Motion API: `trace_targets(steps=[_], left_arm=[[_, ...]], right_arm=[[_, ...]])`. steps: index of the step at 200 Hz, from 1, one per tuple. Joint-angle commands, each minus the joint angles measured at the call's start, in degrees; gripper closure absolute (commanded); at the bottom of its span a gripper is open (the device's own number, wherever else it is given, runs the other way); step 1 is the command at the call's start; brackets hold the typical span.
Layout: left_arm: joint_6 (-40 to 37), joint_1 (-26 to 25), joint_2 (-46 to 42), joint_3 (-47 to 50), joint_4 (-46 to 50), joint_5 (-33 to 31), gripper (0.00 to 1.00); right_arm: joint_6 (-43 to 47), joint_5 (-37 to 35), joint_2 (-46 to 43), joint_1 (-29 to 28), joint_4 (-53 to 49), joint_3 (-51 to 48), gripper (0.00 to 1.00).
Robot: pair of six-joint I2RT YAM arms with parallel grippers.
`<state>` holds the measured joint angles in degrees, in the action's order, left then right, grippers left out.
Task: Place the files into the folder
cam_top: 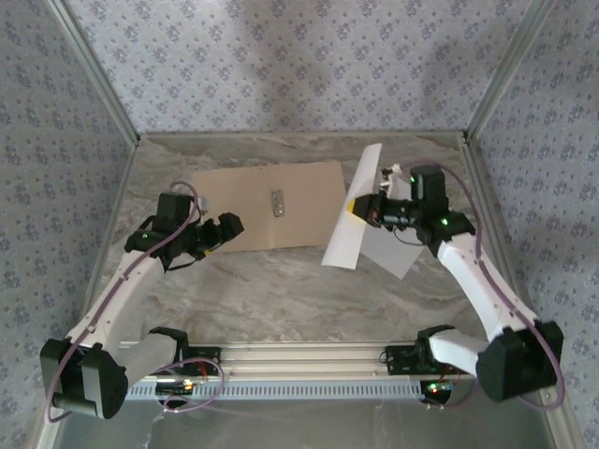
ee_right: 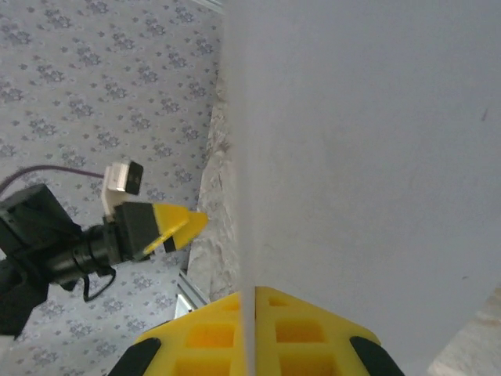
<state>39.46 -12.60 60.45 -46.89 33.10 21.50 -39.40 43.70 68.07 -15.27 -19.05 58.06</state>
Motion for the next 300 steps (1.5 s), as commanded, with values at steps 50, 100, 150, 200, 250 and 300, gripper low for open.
trace_targets(steps=[50,100,150,200,250,300], left_arm=[[-3.9,6.2,3.3,1.9,-3.0,-2.2,0.11],[-4.1,9.0,6.0,1.7,-4.6,0.3,0.15],[-4.8,11.5,9.5,1.4,-6.1,6.6,0.21],[-5.6,11.5,10.1,1.3,-5.0,6.8,0.21],[-5.7,11.6,9.9,1.8,-4.6,6.5,0.22],[-5.7,11.6,9.8,1.6,-4.2,6.5,0.21]], right_arm=[[17.6,-12.2,27.1,-13.6,-18.8,34.8,1.00],[32.5,-22.9,50.3,-21.7,-42.7,70.2,1.00],[39.9,-36.7,61.3,-22.4,-42.5,82.5,1.00],[46.3,-36.5,61.0,-21.3,-28.8,74.4,1.00],[42.7,-27.7,60.5,-19.3,-21.0,70.1,1.00],[42.0,-21.7,60.3,-18.9,-15.7,65.7,1.00]])
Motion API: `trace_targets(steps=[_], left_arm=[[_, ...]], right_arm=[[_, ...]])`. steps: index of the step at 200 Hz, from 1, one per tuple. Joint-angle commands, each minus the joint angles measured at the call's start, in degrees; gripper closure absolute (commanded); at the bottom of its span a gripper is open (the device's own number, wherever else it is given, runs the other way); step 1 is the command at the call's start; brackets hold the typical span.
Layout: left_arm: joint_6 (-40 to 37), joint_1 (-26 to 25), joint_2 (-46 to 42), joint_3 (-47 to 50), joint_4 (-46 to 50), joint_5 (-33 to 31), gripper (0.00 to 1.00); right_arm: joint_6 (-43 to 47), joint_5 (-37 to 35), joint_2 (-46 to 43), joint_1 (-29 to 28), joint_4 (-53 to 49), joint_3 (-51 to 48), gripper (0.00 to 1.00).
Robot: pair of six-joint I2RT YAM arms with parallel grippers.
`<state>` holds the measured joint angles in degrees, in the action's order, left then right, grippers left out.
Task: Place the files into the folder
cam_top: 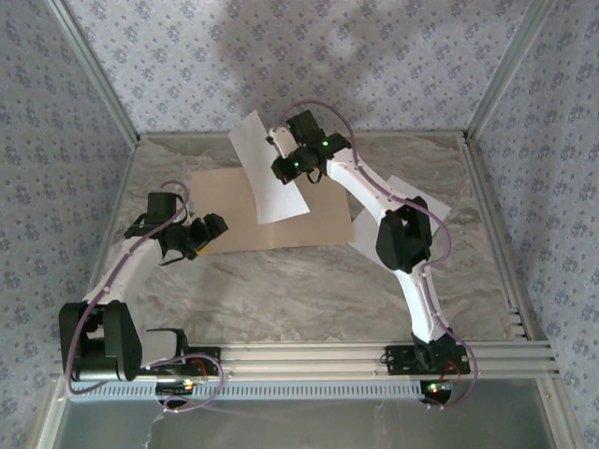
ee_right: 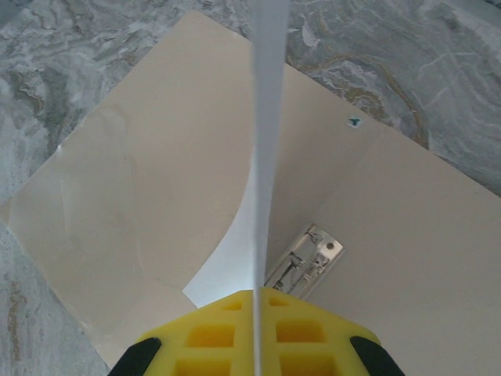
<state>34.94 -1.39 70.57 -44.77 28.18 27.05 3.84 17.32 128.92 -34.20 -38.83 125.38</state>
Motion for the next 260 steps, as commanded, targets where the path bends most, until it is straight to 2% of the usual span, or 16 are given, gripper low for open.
trace_targets(steps=[1,23,114,162,260], left_arm=[[-1.2,0.4,-0.3,-0.6,0.7,0.9,0.21],[-1.1,0.4,-0.2,-0.7,1.0,0.9,0.22],[-0.6,0.4,-1.3,0.0,1.4,1.3,0.21],[-0.6,0.4,-1.7,0.4,1.6,1.2,0.21],[-0.1,0.4,-1.8,0.9,1.5,1.6,0.21]], right_arm=[[-1.3,4.8,-0.6,0.0,4.1,-1.7,1.00],[-2.2,6.8,-1.2,0.1,8.5,-3.9,1.00],[-2.6,12.1,-3.3,0.8,15.7,-11.1,1.00],[-2.4,12.0,-4.8,1.5,16.6,-11.9,1.00],[-1.9,16.6,-4.8,2.4,17.7,-13.7,1.00]])
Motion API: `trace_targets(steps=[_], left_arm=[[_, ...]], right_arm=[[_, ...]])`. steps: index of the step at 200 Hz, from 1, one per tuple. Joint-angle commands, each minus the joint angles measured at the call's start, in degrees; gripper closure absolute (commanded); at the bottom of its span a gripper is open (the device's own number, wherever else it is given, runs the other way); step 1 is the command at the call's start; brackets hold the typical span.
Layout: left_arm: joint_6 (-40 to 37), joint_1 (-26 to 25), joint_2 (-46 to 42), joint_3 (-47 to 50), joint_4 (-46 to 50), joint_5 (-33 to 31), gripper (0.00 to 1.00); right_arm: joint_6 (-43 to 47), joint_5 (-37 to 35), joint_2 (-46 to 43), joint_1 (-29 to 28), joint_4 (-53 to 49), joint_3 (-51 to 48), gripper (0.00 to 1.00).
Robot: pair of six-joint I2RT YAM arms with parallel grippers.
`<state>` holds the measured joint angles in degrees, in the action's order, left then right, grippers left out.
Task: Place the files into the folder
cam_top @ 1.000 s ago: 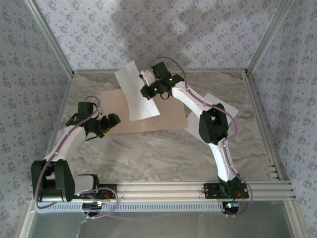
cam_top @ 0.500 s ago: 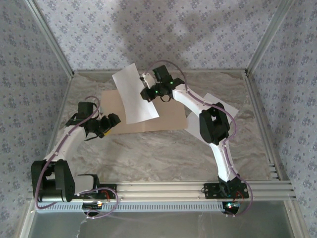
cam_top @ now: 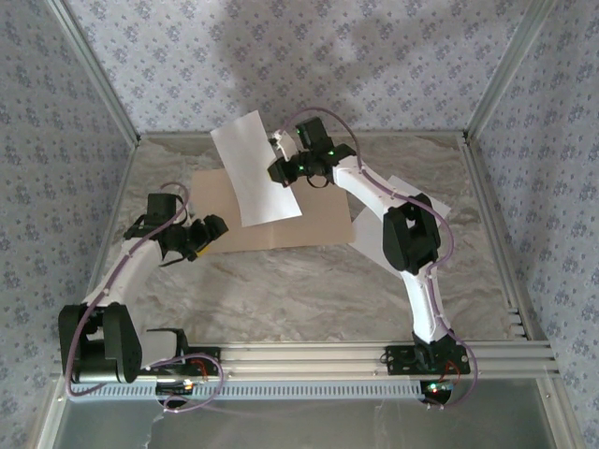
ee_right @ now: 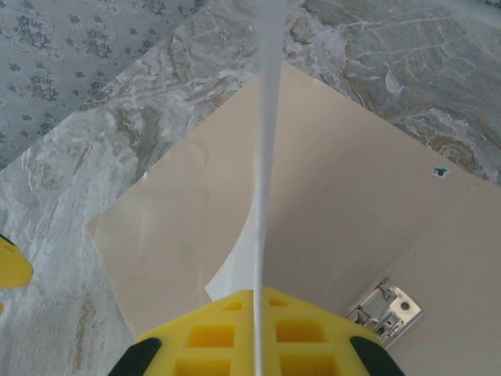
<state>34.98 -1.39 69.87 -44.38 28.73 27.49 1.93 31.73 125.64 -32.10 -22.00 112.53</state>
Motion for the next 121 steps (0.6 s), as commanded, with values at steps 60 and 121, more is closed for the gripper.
trace_targets(steps=[60,121], left_arm=[[0.3,0.4,-1.3,0.8,0.6,1.7,0.22],[0.2,0.4,-1.6,1.2,0.6,1.6,0.22]], right_arm=[[0.5,4.7,-1.2,0.3,2.4,-3.1,1.00],[-0.8,9.8,-1.5,0.5,5.5,-5.8,1.00]])
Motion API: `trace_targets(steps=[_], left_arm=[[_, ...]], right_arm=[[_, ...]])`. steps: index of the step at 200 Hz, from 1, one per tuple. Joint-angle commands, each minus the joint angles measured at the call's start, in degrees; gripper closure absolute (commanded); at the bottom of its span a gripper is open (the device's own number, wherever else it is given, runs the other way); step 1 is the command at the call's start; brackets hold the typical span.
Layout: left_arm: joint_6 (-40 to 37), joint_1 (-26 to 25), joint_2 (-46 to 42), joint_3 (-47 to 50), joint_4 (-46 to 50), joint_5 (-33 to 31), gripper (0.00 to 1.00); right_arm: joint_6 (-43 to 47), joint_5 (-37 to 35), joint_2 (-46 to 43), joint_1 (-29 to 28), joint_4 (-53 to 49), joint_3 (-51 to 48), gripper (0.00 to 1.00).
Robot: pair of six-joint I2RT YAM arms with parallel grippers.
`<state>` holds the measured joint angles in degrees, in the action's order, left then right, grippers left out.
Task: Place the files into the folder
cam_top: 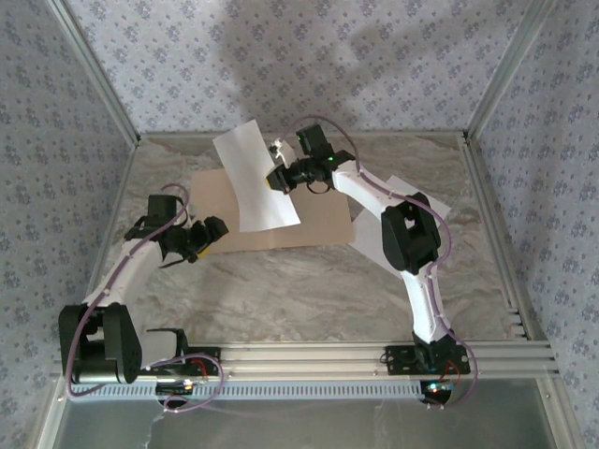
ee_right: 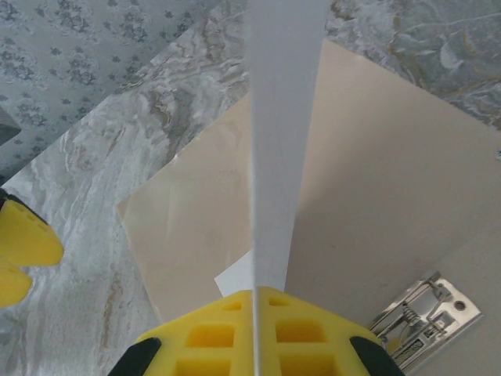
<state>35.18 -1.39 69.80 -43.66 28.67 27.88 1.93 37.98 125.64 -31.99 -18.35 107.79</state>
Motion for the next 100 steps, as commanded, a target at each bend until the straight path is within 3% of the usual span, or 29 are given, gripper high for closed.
trace_targets(steps=[1,100], left_arm=[[0.0,0.4,-1.5,0.5,0.7,1.2,0.22],[0.1,0.4,-1.7,0.4,1.1,1.0,0.22]], right_arm=[[-0.8,3.5,-1.5,0.3,1.8,-1.1,1.00],[-2.4,2.0,-3.7,1.5,3.7,-3.6,1.00]])
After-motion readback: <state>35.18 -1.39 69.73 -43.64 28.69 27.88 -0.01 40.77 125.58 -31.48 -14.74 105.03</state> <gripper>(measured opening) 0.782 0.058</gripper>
